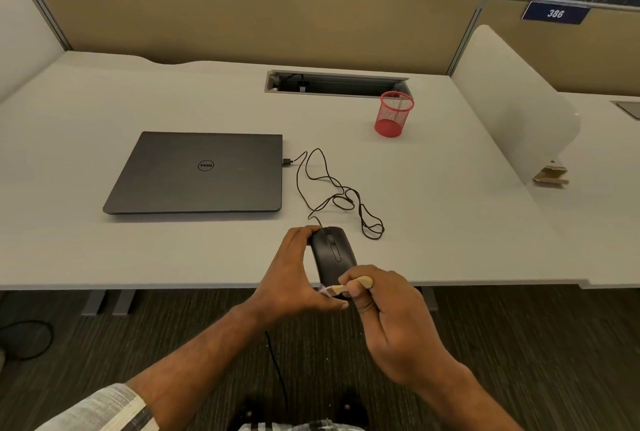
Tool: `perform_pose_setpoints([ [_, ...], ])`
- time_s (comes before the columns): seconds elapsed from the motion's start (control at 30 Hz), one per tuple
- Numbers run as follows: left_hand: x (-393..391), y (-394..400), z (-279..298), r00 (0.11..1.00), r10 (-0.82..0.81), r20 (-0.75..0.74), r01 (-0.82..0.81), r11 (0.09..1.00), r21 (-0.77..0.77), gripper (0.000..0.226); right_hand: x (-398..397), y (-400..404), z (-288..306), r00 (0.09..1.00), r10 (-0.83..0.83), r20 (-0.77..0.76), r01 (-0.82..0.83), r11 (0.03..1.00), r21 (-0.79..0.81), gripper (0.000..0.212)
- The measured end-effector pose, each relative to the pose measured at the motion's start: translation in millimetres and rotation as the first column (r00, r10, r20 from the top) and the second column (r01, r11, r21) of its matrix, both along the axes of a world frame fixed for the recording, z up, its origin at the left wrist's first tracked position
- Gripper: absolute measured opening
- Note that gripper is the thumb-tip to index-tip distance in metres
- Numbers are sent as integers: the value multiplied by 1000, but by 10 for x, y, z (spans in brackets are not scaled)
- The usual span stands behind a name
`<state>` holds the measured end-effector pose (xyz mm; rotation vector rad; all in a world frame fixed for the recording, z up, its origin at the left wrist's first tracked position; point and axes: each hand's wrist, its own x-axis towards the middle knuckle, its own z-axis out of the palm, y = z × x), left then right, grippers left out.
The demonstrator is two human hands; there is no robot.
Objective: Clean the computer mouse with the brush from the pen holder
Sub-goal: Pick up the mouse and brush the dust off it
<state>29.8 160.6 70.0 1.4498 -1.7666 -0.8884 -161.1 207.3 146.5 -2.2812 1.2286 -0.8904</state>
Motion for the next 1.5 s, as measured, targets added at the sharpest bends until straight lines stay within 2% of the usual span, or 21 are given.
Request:
perform_pose_setpoints([
  [0.13,9,-4,9,1000,-6,0,6,1000,4,110,-45,-24,7,998,-14,61,18,997,-69,33],
  [0.3,27,-3,-6,1000,-4,2,4,1000,13,112,-123,-90,13,985,-108,133,128,979,-157,38],
  [0.47,16,1,11,1000,5,-3,-5,1000,-2,112,-50,12,2,999,-27,42,31,995,-97,29],
  [0.6,-14,4,20,1000,8,-5,-8,1000,5,108,12,68,-59,1000,-18,-6,18,999,-38,30],
  [0.83,46,-4,17,1000,17,-5,-17,999,31,111,-98,-58,27,968,-98,232,127,985,-114,32],
  [0.93,45,2,31,999,33,6,-33,999,27,113,-88,-66,27,973,-116,199,144,981,-132,32],
  [1.03,44,4,39,999,53,7,-53,999,12,115,-11,9,-11,990,-61,125,76,989,-125,31],
  [1.1,40,9,46,998,59,4,-59,998,6,112,39,39,-32,993,-34,117,43,996,-75,30],
  [1.23,56,3,31,999,47,16,-47,999,11,118,32,-6,-5,970,-40,241,21,997,80,25],
  [1.37,83,-4,19,1000,13,2,-13,999,41,114,-56,-138,54,922,-139,360,113,989,91,20],
  [1.5,93,20,27,1000,-6,-9,7,999,41,111,-162,-258,50,905,-267,331,226,961,159,25],
])
